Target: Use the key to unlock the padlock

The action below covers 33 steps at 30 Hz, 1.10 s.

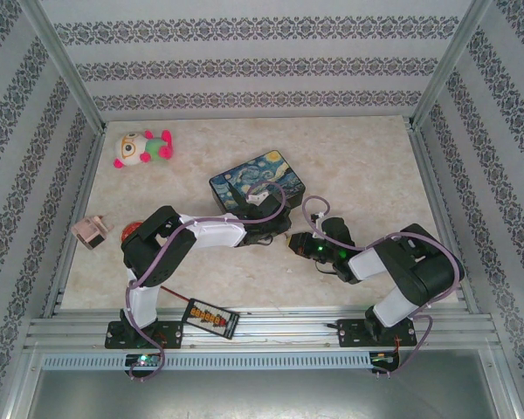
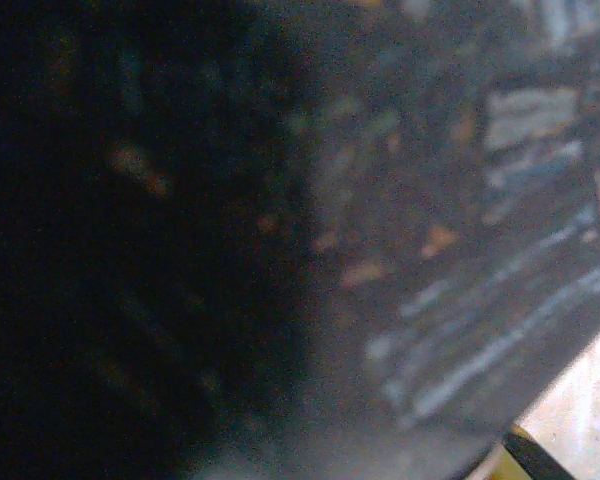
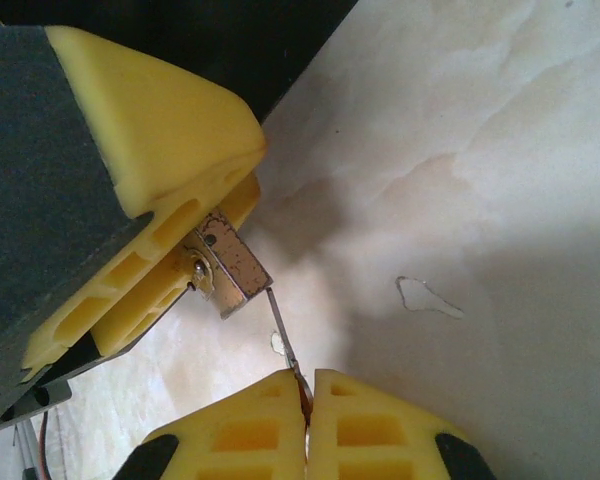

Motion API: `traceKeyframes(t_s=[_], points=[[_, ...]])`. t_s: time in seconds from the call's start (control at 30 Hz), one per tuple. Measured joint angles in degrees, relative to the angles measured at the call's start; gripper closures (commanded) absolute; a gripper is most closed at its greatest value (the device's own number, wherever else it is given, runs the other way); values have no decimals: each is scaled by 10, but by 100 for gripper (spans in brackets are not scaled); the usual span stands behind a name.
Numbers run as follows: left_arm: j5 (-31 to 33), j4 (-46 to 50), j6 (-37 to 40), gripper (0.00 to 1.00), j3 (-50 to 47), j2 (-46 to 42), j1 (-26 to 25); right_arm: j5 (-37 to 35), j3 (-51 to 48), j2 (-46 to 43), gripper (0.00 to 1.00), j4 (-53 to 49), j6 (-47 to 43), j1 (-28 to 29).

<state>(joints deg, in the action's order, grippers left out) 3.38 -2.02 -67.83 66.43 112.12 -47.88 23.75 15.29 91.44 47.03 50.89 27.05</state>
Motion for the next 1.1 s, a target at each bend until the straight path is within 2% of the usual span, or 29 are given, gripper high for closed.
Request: traceKeyframes(t_s=[1.1], points=[[-4, -14, -8, 94, -4, 0, 4, -3, -2, 2, 100, 22, 7, -7]])
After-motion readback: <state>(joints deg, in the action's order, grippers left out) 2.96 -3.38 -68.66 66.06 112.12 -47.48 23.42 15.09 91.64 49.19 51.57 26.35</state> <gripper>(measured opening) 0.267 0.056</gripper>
